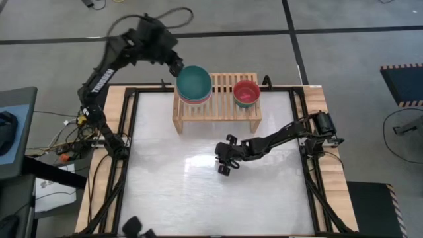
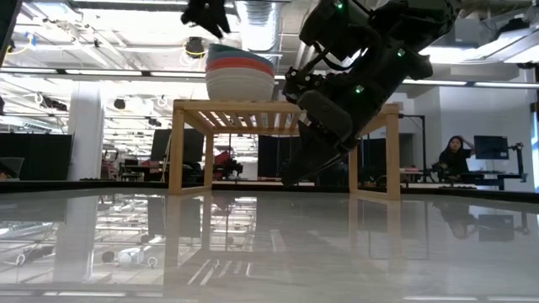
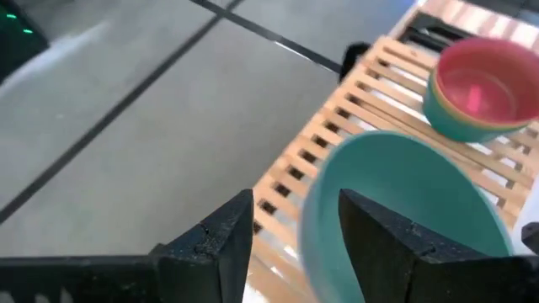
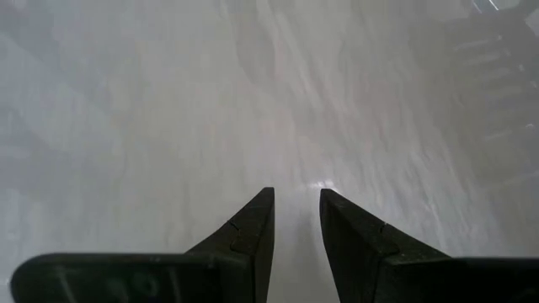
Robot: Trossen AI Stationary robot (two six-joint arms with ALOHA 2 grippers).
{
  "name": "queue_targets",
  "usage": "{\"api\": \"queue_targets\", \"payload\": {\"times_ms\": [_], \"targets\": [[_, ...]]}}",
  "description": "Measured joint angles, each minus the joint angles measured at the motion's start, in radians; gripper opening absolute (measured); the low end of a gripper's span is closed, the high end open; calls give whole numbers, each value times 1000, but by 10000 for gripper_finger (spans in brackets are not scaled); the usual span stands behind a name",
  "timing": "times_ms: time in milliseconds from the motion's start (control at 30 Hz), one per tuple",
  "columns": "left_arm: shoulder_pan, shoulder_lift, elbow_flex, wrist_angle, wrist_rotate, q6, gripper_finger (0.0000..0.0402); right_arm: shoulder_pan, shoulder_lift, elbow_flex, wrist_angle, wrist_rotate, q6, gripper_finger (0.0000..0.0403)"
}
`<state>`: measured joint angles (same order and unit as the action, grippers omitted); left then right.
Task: Place and stack bowls onto a shelf
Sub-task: Stack the green bowl on top of the blue bowl
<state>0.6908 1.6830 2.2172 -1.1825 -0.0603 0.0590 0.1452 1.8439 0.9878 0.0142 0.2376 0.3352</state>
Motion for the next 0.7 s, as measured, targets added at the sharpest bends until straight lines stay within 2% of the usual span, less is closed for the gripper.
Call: {"api": "queue_targets", "payload": {"times_ms": [133, 300, 533, 700], "targets": [[-18, 1, -118, 86, -10, 13, 160, 8, 0, 0, -3, 0, 5, 123], [-6, 1, -181, 103, -150, 42, 160, 19, 0, 0, -5, 1, 4, 123], [41, 3, -241, 108, -83, 19, 160, 19, 0, 0, -6, 4, 4, 123], [39, 4, -267, 113, -98, 16, 160, 19, 0, 0, -6, 4, 4, 123]]}}
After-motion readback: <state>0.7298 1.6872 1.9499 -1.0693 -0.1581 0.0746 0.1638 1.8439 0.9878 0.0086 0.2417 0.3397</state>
